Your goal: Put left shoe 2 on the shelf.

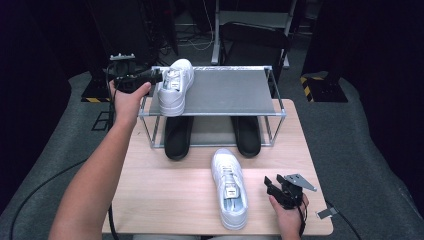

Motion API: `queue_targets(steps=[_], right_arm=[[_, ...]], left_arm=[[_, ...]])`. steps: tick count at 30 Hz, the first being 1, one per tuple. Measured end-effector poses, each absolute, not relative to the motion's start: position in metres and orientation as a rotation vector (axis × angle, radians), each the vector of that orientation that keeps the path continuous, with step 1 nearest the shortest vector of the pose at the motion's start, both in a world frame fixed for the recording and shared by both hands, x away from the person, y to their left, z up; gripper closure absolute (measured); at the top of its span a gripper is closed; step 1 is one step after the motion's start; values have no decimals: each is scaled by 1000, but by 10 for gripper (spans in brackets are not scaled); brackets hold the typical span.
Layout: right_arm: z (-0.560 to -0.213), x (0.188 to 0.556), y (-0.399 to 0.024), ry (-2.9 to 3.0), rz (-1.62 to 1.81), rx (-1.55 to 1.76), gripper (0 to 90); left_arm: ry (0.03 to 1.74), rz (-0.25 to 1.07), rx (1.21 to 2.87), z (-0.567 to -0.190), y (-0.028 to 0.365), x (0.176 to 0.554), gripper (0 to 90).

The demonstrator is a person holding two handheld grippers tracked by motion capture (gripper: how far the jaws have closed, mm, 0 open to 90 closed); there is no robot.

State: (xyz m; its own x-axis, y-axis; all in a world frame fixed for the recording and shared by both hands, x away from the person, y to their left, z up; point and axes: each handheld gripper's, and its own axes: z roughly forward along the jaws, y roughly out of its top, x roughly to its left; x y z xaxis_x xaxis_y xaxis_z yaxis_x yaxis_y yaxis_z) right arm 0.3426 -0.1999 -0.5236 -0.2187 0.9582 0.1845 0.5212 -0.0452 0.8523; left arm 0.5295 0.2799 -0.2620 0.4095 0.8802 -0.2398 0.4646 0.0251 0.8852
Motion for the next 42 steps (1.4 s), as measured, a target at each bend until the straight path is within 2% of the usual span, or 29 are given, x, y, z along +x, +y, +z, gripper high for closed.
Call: queue_targets(steps=[14, 31, 42], right_arm=[[-524, 343, -197, 1767, 1185, 1558, 459], [-522, 341, -195, 1759, 1186, 1546, 459], [-514, 337, -191, 1744, 1226, 1505, 457]], left_arm=[[1185, 483, 1633, -268, 301, 488, 487], [1204, 448, 1622, -314, 318, 457, 490], [1147, 442, 1665, -345, 304, 426, 489]])
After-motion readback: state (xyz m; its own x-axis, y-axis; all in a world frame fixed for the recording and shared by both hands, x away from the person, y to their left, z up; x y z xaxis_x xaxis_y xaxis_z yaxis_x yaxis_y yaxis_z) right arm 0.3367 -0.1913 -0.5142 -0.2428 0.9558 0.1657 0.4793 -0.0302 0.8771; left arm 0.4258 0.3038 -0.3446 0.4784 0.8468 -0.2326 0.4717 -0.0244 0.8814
